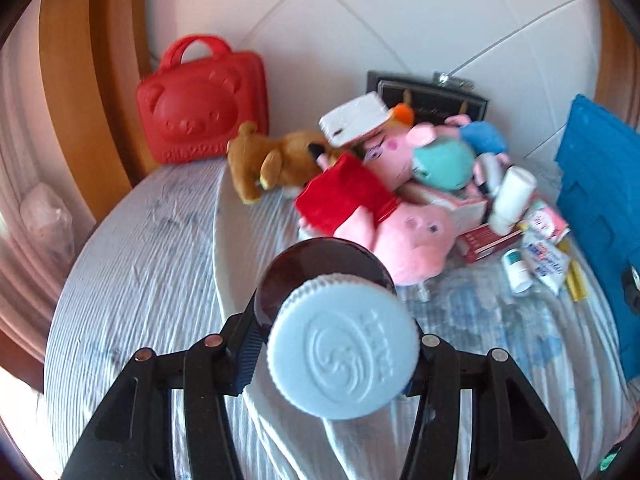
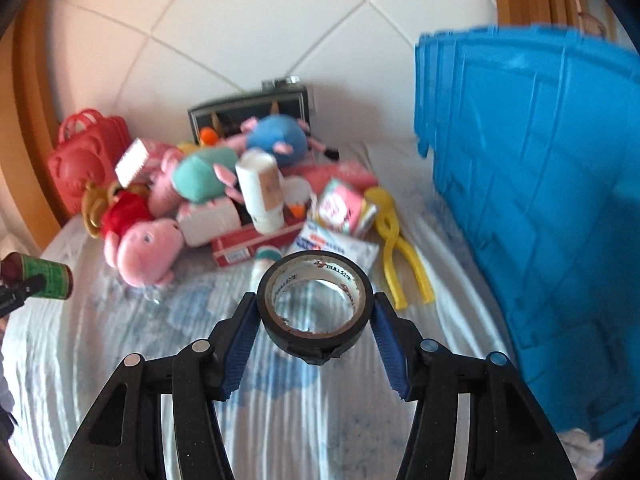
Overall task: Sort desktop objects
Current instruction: 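Carry the brown bottle and tape roll over the blue crate with both tools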
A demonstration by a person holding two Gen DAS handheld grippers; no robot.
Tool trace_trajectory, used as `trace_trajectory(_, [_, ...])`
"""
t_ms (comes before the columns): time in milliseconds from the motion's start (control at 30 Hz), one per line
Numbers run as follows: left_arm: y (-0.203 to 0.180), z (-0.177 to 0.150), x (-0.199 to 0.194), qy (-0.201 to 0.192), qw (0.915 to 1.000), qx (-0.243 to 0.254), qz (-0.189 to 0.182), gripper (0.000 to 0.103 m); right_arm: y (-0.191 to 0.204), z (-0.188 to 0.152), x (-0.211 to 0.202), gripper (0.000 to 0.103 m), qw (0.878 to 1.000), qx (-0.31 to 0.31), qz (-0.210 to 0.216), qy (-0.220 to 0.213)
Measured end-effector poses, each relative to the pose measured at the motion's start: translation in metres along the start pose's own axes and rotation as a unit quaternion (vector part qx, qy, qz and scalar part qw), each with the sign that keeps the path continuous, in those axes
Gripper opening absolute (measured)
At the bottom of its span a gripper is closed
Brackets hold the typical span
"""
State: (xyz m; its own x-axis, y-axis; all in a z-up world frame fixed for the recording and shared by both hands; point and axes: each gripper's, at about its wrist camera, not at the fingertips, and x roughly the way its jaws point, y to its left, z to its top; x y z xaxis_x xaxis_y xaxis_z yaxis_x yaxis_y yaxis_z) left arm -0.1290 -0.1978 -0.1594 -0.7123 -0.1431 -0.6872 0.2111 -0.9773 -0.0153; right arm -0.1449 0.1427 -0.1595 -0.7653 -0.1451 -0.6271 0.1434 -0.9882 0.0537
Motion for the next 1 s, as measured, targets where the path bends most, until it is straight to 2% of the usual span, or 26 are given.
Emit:
trace_trajectory(300, [-0.046,0.026,-0.08,-0.085,0.9939,0.036,-0.06,0.052,0.006,0.019,-0.089,0.056,0.996,-0.007,-0.017,-0.086])
trace_trajectory(467, [-0.08,0.045,-0.117,-0.126,0.9862,0.041,-0.1,0.052,-0.003,0.038,-0.128,0.056,0.991,-0.015,-0.032,-0.132])
trace_trajectory(600, [-0.122,0.057,-0.146,-0.161,0.9777,0.062,-0.12,0.052,-0.022,0.058,-0.167,0.056,0.981,-0.017,-0.047,-0.187])
trace_trajectory(767, [-0.203,0.073,-0.181,-0.201,0.9634,0.08,-0.159,0.052,-0.071,0.075,-0.212,0.056,0.971,-0.014,-0.063,-0.23])
trace_trajectory(900, [-0.293,0.091,-0.209,-0.221,0.9519,0.086,-0.194,0.052,-0.133,0.097,-0.24,0.056,0.968,-0.029,-0.077,-0.237])
trace_trajectory(1000, [-0.36,0.105,-0.225,-0.215,0.949,0.087,-0.213,0.052,-0.187,0.121,-0.251,0.056,0.967,-0.05,-0.087,-0.234])
